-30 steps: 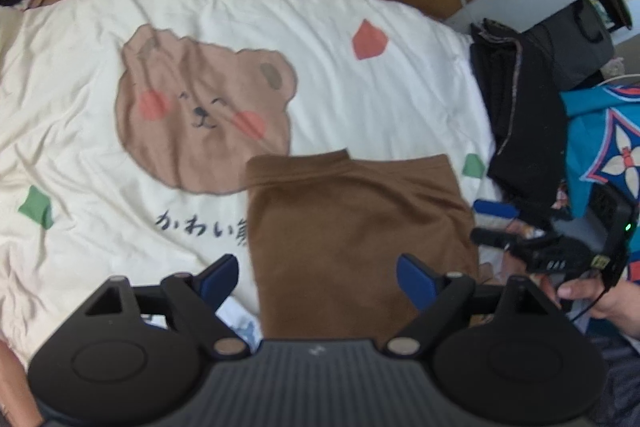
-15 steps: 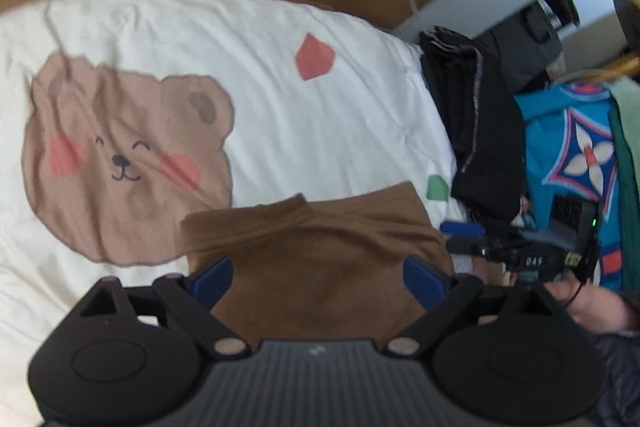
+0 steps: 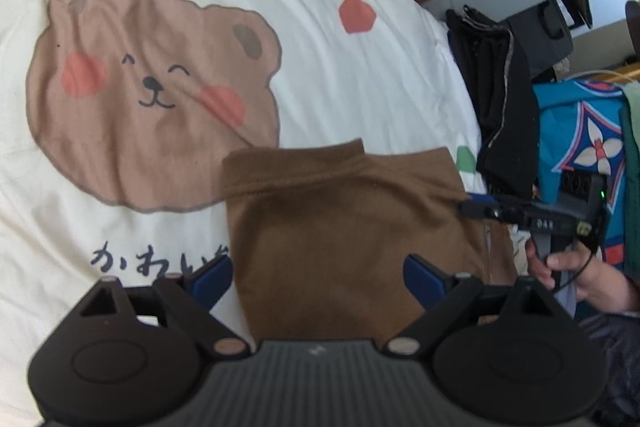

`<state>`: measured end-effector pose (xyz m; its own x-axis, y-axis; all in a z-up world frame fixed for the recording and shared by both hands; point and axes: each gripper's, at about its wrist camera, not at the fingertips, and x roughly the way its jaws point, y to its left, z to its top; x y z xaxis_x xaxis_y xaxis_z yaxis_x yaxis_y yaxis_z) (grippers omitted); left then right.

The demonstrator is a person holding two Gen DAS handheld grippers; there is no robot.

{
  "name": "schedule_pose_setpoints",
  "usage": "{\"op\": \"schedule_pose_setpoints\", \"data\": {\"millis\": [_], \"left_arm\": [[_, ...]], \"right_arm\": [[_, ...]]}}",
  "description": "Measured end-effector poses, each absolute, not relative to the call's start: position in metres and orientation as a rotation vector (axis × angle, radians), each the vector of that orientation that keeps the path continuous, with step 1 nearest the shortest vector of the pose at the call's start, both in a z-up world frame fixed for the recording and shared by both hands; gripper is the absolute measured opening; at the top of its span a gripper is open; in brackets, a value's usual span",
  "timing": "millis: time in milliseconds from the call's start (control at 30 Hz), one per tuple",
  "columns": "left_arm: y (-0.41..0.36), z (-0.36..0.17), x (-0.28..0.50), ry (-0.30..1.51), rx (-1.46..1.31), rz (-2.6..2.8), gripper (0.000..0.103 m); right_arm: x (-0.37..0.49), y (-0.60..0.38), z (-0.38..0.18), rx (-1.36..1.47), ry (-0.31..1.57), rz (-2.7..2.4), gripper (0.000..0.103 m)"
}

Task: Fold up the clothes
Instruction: 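Lower the right tool onto the folded brown shirt's edge and close it, then grasp the folded shirt's edge with the left tool while the right tool holds it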

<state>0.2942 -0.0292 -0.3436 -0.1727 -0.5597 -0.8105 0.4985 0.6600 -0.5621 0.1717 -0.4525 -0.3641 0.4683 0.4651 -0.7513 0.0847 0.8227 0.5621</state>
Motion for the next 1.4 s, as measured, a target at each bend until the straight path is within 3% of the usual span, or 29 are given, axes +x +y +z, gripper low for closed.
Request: {"op": "schedule_pose_setpoints", "data": {"millis": [367, 533, 1033, 1167, 1400], "left_arm": [[-0.025, -0.352, 0.288, 1.495, -0.054, -0.966, 0.094], [-0.020, -0.355, 0.290, 1.503, -0.070, -0.943, 0.094], [-0.022, -0.367, 0.299, 1.501, -0.144, -0.963, 0.094], [-0.015, -0.379, 0.305, 1.519, -0.188, -0.929, 0.093], [-0.004, -0.393, 0.310, 1.515, -0.303, -0.976, 0.093]], "right_arm": [[0.169, -0.449, -0.384, 0.730, 1.260, 0.312, 0.062], [0.169, -0.451, -0.382, 0.763, 1.224, 0.357, 0.056], [0.175, -0.464, -0.404, 0.916, 1.201, 0.357, 0.055], [0.177, -0.468, -0.404, 0.924, 1.212, 0.346, 0.029], [0.175, -0.468, -0.395, 0.920, 1.181, 0.354, 0.022]]}}
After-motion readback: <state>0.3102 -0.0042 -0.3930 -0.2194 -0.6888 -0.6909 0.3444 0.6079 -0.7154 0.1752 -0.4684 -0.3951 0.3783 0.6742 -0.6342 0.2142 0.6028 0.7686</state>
